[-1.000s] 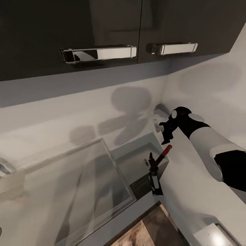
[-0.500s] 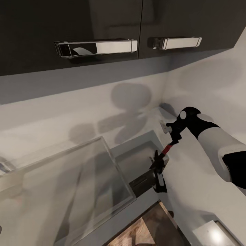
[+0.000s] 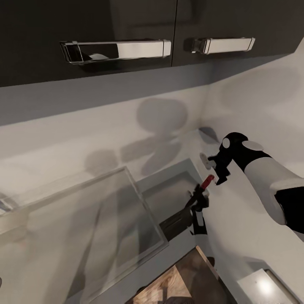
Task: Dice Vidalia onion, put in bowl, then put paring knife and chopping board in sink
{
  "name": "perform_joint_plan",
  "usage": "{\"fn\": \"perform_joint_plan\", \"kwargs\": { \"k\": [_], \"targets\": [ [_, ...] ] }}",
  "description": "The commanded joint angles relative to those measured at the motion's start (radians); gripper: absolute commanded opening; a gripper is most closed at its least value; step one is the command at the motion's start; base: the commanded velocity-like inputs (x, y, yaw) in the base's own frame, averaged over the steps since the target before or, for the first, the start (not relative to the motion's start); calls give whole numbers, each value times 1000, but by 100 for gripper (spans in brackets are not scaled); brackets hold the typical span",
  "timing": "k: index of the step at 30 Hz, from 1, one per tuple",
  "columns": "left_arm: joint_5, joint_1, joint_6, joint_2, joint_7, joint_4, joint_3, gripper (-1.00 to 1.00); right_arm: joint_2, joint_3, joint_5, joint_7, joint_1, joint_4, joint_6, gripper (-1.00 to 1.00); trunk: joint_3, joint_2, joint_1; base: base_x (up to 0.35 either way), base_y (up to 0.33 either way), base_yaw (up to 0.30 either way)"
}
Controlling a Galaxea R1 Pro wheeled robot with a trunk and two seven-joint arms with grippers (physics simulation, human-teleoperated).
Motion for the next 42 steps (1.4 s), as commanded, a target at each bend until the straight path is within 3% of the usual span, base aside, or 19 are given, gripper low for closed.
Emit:
{"fn": "perform_joint_plan", "kwargs": {
  "k": [1,14,22,30,42],
  "targets": [
    [11,-1,2,0,-5,2,-8,100,0,2,2,18,-1,-1,-8,100,-2,-2,0,0,0,0],
    [11,-1,2,-1,-5,2,-8,100,12,1,-3,136,-1,-10,-11,100,-3,-2,0,0,0,0],
    [11,-1,2,-2,-5,2,-8,100,15,-2,-5,136,-1,-12,-11,100,-3,-2,0,0,0,0],
    [11,-1,2,-2,-5,2,-8,100,37,-2,-4,123,-1,-13,-12,100,-3,-2,0,0,0,0],
    [11,-1,2,-2,-5,2,-8,100,37,-4,-4,79,-1,-15,-42,100,-16,-2,0,0,0,0]
  ]
}}
